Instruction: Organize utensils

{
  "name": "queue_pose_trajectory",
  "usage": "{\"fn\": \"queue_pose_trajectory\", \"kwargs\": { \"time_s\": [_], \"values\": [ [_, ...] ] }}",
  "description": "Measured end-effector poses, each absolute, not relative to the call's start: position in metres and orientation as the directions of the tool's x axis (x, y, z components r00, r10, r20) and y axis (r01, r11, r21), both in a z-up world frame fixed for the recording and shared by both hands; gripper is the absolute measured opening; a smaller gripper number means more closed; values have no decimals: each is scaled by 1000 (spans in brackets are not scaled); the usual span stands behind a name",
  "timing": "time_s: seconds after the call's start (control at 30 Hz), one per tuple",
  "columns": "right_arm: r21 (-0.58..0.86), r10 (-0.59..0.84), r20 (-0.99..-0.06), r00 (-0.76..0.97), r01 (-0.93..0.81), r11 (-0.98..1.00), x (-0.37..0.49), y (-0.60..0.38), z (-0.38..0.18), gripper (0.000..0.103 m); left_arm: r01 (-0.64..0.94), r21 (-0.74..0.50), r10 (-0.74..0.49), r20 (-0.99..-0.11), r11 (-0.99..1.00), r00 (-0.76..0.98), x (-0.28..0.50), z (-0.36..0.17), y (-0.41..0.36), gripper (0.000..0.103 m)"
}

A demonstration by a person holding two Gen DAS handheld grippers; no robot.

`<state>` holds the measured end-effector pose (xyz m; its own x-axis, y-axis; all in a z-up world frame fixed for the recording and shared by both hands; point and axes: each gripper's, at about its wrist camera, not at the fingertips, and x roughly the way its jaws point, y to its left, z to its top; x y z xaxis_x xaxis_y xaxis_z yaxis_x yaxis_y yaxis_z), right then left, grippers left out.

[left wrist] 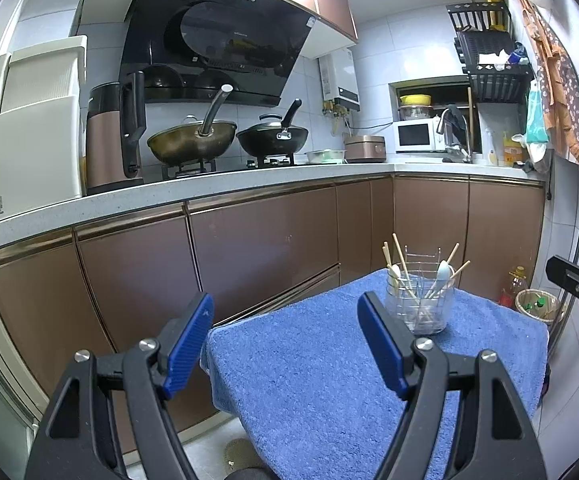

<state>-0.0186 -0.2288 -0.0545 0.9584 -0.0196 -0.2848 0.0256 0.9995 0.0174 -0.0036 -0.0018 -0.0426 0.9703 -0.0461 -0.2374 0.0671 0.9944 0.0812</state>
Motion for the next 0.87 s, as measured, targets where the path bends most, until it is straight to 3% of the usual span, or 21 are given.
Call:
{"fn": "queue_pose_trajectory", "kwargs": {
  "time_s": [0.87],
  "values": [
    [18, -31, -292, 956, 38, 999, -20, -231, -60, 103, 80, 75, -58, -258, 994, 964, -4, -44, -3, 73]
  ]
}}
